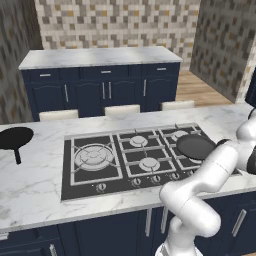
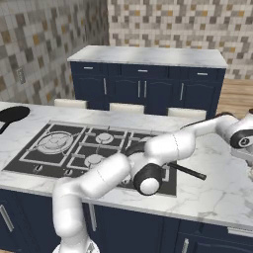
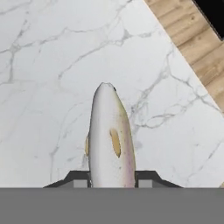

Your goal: Place both pans onto different burners. Then place the avocado and the fish on different pans.

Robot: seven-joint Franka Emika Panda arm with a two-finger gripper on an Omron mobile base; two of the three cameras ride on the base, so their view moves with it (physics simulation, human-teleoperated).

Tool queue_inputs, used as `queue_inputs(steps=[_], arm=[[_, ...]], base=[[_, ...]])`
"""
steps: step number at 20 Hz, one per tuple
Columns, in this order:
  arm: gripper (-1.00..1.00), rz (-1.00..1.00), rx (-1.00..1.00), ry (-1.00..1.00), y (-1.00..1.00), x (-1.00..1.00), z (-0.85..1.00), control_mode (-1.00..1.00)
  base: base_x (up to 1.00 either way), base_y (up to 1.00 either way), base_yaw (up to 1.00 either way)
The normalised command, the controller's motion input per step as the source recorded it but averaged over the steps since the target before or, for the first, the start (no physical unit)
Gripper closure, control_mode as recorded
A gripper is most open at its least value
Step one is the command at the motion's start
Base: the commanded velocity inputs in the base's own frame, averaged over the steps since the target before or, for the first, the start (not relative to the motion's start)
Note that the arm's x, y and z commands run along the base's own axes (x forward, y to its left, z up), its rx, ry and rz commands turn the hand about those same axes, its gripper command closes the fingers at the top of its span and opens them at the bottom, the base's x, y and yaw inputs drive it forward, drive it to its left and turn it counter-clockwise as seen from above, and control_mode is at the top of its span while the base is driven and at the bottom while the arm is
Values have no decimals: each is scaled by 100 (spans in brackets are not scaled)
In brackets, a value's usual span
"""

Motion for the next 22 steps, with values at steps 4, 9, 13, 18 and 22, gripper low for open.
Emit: queue_inputs(steps=[4, 9, 13, 18, 22], arm=[[100, 0, -12, 0, 100, -10, 0, -100], [100, 2, -15, 0, 100, -11, 0, -100], [100, 3, -11, 0, 100, -8, -1, -100], [100, 4, -7, 0, 100, -11, -3, -100], [100, 4, -4, 0, 100, -17, -3, -100]], base=[[0, 0, 0], [0, 0, 0], [0, 0, 0], [0, 0, 0], [0, 0, 0]])
